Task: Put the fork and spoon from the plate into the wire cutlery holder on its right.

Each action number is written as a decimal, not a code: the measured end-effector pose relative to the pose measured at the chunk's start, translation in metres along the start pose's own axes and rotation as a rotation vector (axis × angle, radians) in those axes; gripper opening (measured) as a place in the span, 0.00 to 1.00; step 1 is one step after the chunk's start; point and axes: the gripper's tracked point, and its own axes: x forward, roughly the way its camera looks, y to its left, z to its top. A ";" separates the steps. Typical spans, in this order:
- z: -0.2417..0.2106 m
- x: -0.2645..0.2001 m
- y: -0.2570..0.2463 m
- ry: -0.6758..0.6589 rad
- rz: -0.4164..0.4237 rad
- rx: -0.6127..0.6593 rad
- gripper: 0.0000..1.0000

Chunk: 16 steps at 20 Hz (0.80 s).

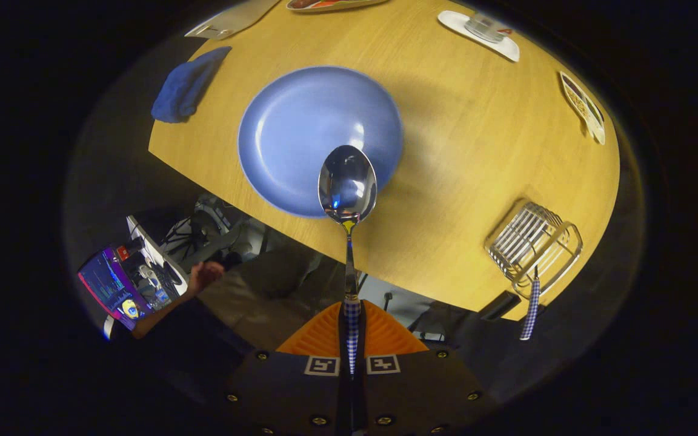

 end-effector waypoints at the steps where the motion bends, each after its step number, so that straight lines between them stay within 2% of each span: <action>1: -0.011 -0.005 -0.010 0.011 -0.001 0.012 0.02; 4: -0.043 -0.025 -0.041 0.054 0.010 0.061 0.02; 8: -0.071 -0.040 -0.084 0.084 -0.016 0.124 0.02; 16: -0.066 -0.040 -0.118 0.176 0.045 0.274 0.02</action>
